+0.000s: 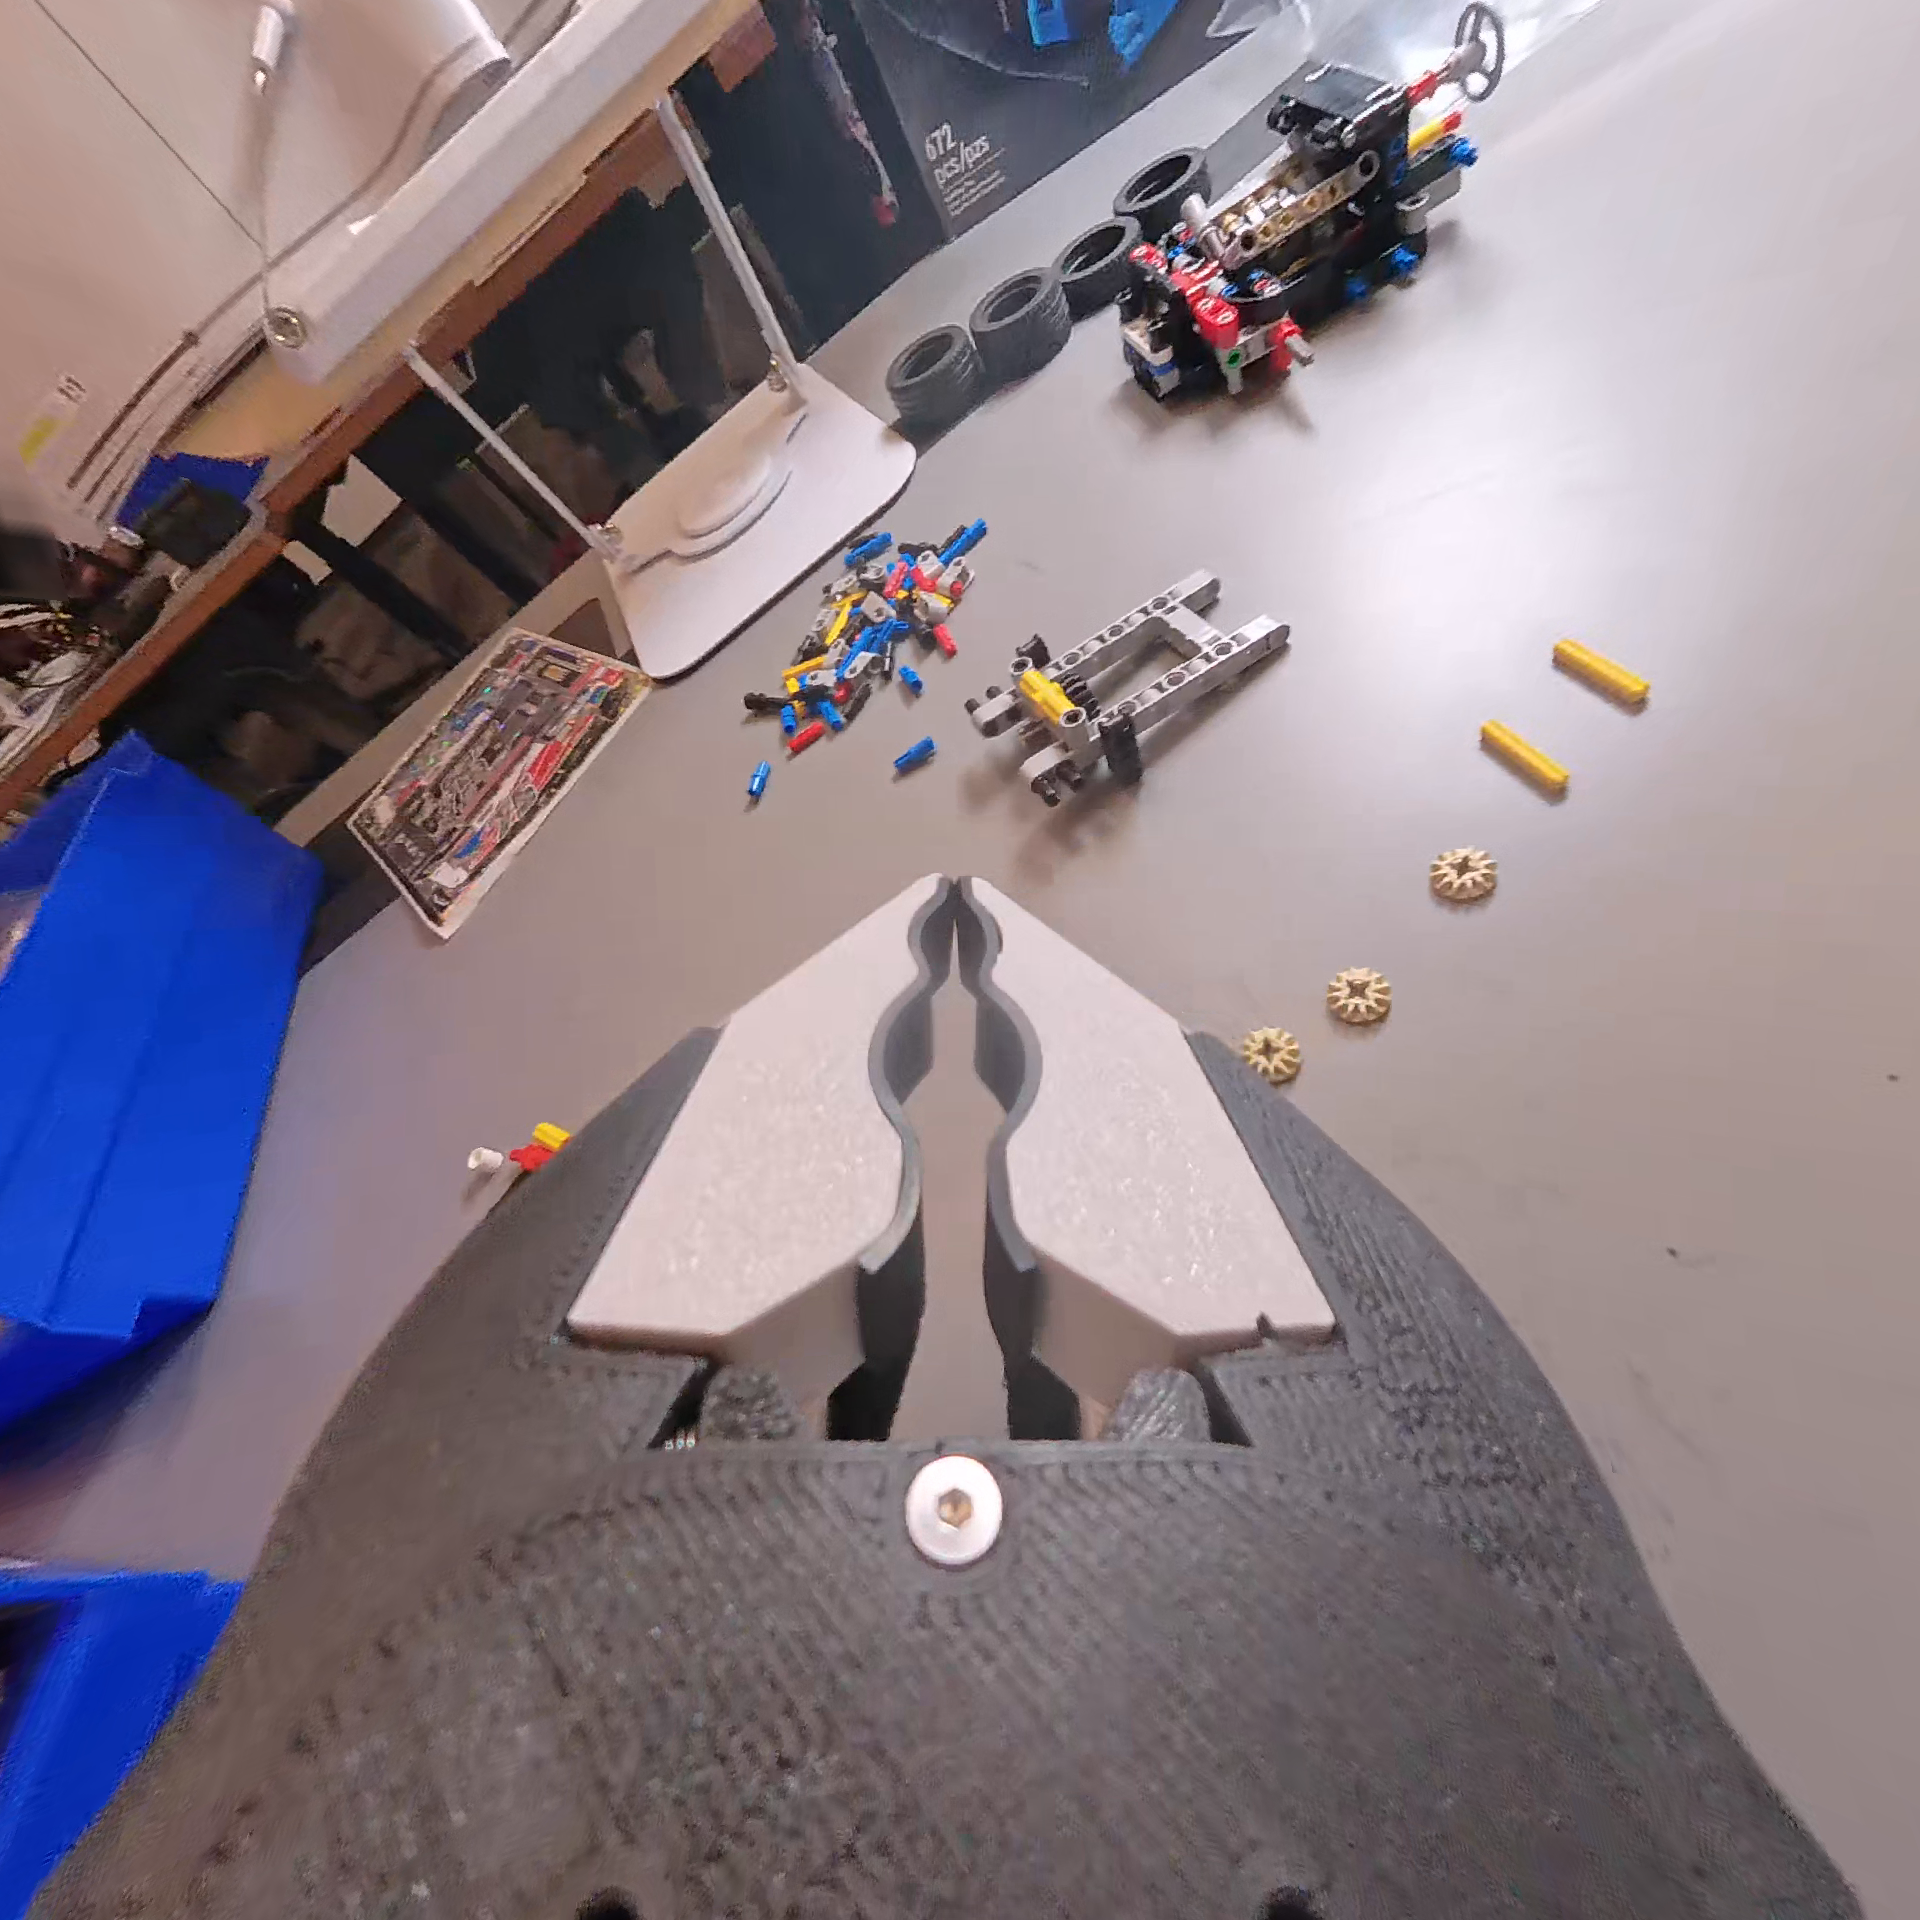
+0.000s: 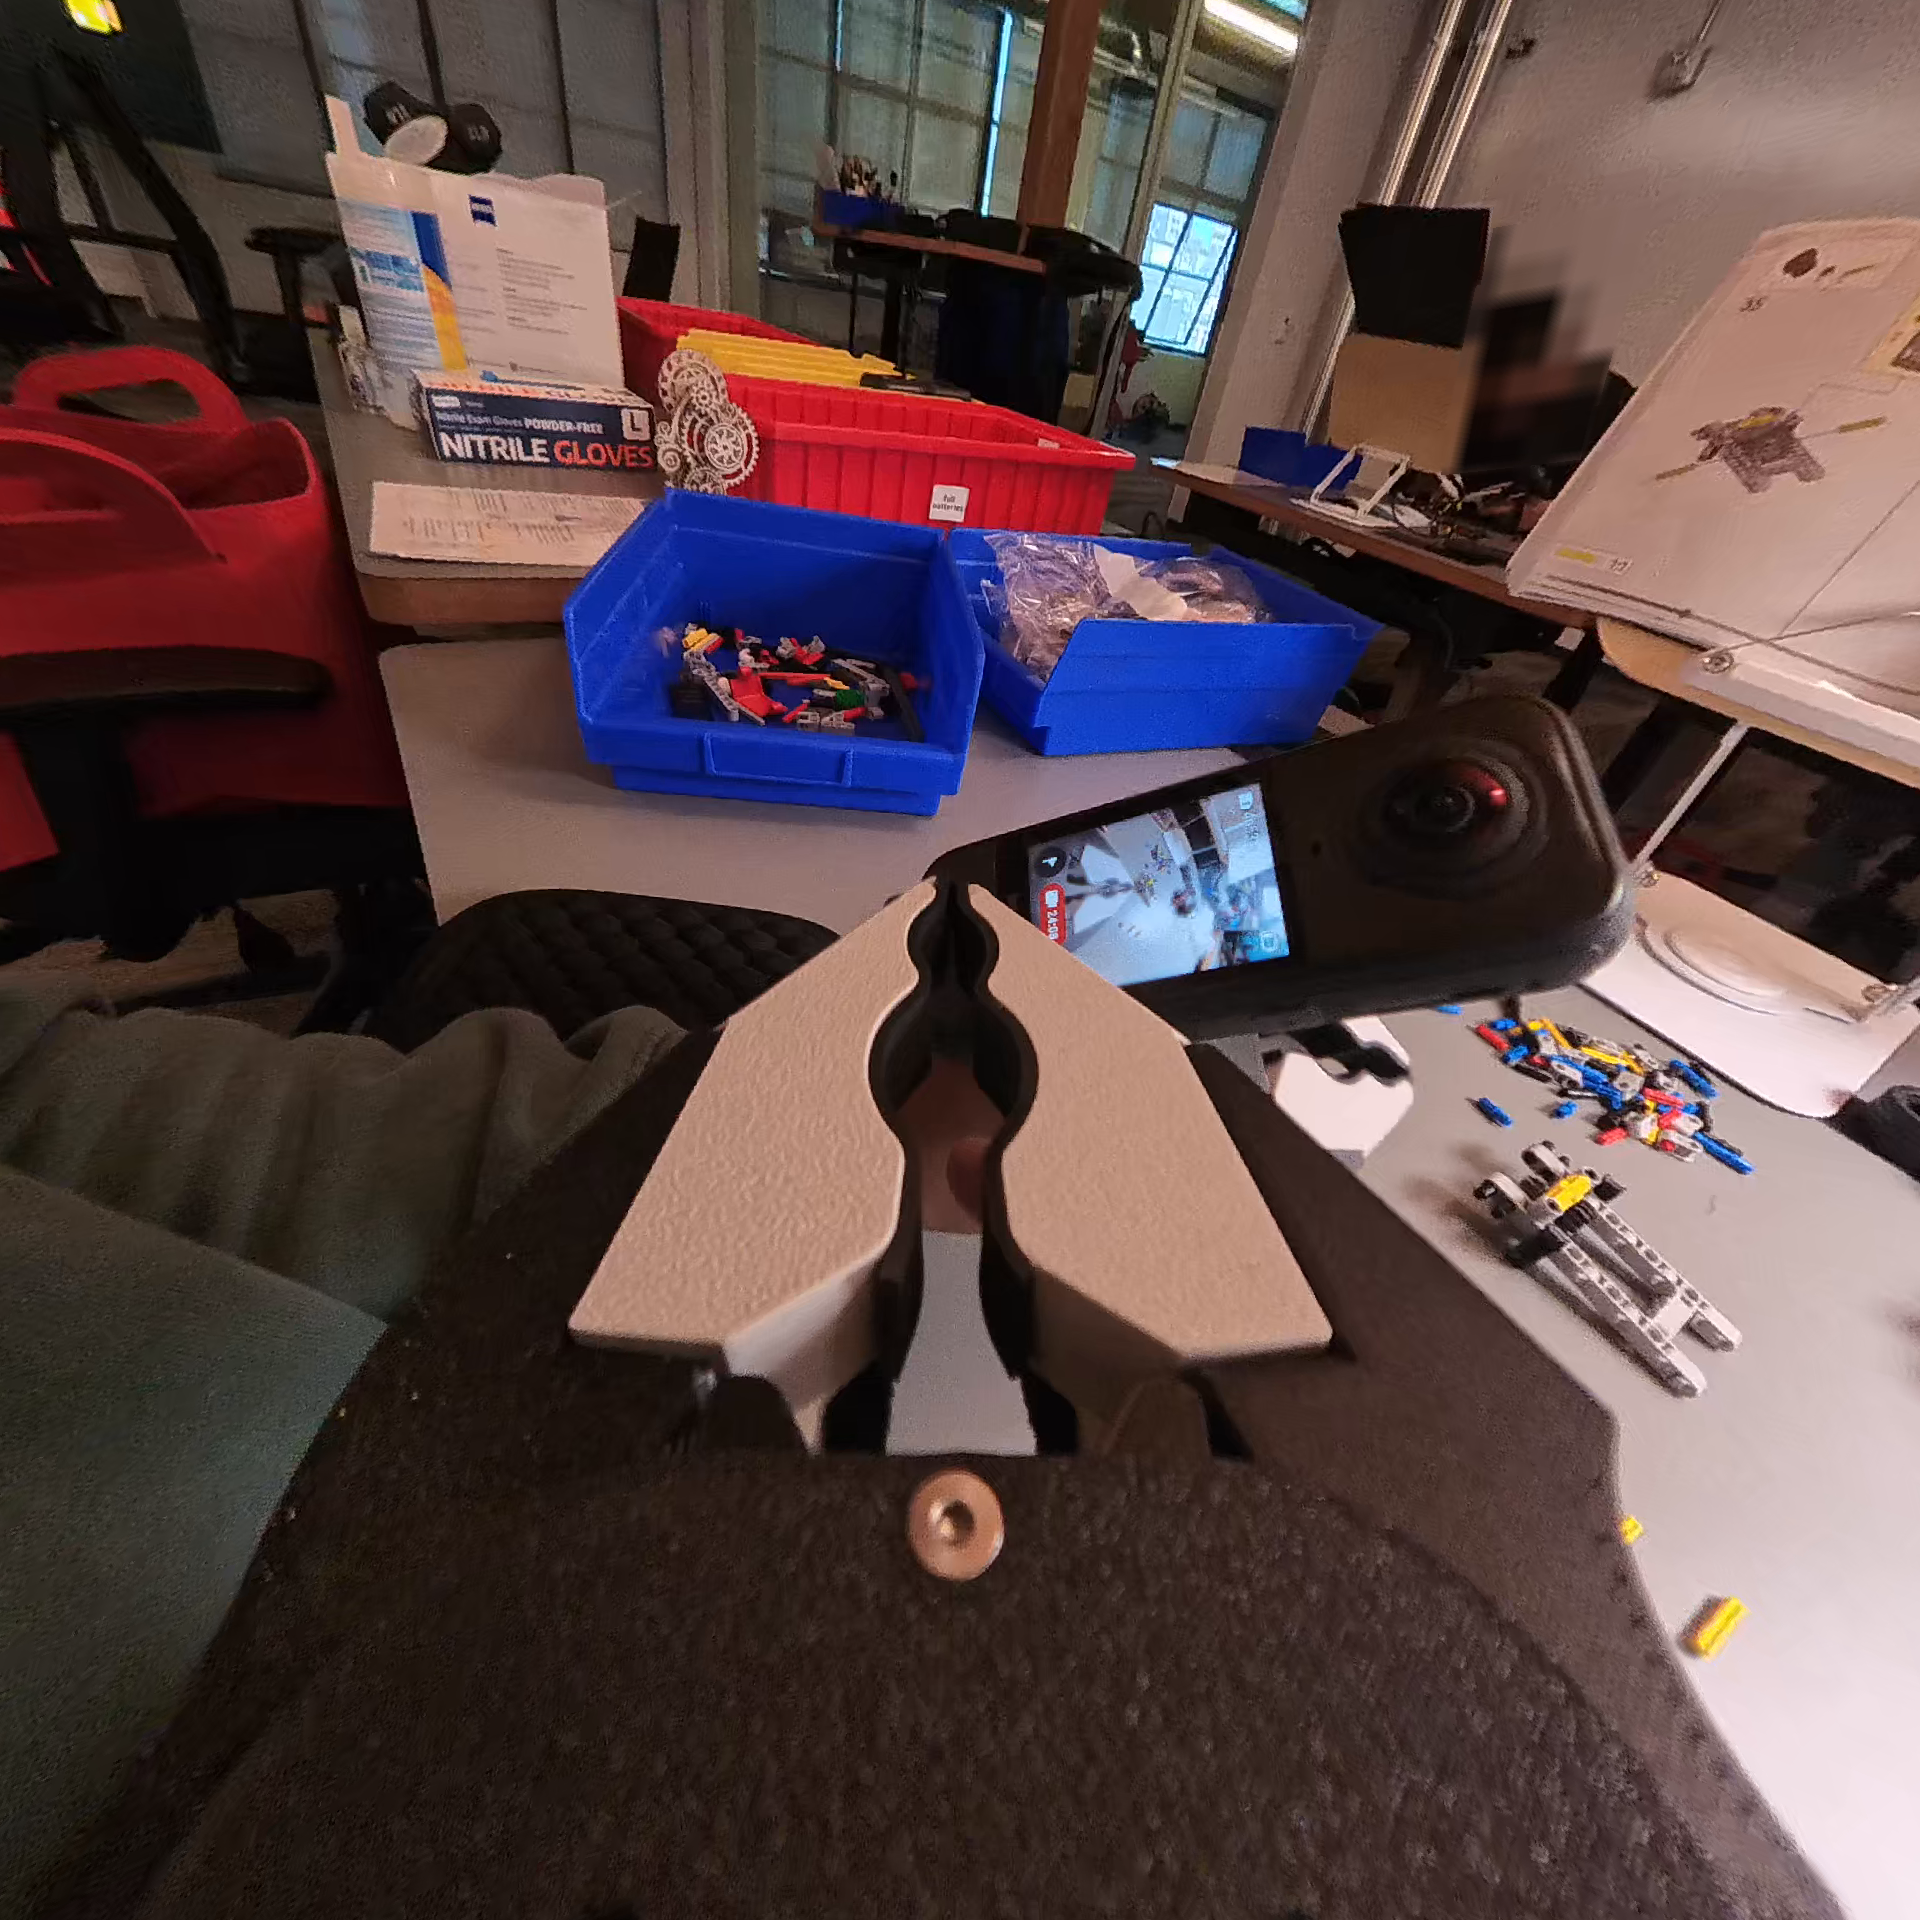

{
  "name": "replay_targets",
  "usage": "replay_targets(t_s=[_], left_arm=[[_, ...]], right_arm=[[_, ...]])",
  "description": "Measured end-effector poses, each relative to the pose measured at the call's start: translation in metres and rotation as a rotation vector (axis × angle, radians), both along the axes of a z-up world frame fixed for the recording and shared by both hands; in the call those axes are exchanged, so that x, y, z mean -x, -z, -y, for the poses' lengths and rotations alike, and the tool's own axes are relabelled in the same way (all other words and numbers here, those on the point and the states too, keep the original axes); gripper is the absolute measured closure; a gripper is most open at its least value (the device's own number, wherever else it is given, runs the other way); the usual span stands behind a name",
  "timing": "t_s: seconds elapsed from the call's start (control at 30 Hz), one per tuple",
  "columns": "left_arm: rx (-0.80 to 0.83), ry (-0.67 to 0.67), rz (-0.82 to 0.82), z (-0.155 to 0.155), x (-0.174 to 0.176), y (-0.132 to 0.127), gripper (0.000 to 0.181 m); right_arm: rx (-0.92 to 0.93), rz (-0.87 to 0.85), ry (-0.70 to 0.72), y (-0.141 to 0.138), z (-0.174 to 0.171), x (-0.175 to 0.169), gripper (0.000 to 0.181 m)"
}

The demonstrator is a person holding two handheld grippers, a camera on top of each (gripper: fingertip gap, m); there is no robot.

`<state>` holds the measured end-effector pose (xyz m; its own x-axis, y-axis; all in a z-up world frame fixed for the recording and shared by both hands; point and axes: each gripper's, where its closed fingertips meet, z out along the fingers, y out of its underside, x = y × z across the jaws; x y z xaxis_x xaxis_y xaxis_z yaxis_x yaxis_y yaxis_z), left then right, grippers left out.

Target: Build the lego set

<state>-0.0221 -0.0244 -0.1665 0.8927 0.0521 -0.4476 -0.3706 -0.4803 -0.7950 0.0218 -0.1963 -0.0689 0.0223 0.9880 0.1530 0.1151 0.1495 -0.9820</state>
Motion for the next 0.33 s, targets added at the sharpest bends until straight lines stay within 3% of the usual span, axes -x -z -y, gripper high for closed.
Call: replay_targets(t_s=[0.33], left_arm=[[0.011,-0.069,-0.093,0.005,0.02,0.0,0.181]], right_arm=[[0.001,0.072,0.01,0.01,-0.001,-0.004,0.181]])
